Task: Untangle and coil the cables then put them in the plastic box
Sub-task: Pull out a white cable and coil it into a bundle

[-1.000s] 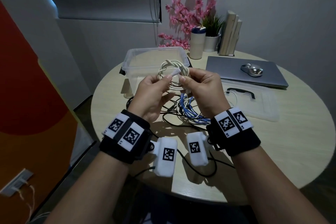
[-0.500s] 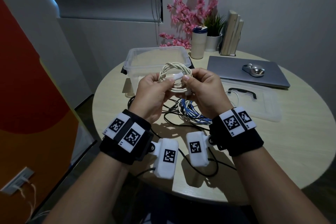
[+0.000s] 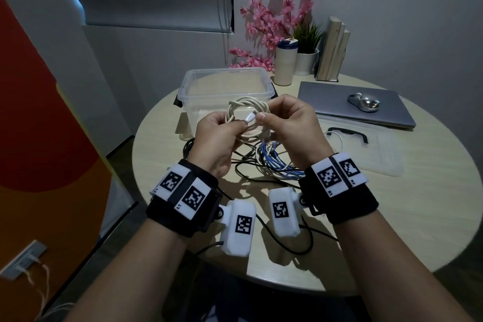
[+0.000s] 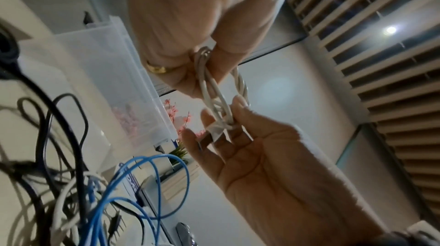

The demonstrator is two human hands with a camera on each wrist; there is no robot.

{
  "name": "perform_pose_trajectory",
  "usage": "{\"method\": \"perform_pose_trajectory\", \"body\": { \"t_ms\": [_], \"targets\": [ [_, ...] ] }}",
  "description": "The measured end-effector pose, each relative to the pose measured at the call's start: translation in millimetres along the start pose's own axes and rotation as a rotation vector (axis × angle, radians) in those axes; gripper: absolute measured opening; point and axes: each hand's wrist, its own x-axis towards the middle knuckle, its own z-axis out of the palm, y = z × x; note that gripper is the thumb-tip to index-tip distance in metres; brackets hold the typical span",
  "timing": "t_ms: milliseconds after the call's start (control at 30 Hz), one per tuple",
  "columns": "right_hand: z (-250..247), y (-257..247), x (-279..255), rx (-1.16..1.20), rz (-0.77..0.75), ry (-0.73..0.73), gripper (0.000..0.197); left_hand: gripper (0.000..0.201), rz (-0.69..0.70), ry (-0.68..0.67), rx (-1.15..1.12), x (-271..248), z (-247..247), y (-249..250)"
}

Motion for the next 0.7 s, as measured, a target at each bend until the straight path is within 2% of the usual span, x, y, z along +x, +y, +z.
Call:
{"method": "perform_pose_trajectory", "body": {
  "t_ms": [100,267,333,400,533,700],
  "targets": [
    [-1,2,1,-0.013,-0.002,0.027,0.012,0.017,0.046,-0.035,0.104,1,2,0],
    [-5,4,1,0.152,0.072,0.091,0.013,0.018,0.172,-0.136,0.161,-8,7,-6],
    [-7,2,2,0.27,0.121,0.102,0.016,0.014,0.245,-0.214,0.182,-11,4,-8],
    [-9,-1,3,0.342,0.159,0.111,0.017,0.024,0.304,-0.308,0.218,-11,1,-7],
    [-11,-4,5,0.282,0.168,0.124,0.014,0.033,0.353,-0.358,0.235,-8,-4,-3],
    [-12,-12,9,0.178,0.164,0.072,0.014,0.03,0.431,-0.333,0.259,-6,-8,-9]
  ]
}}
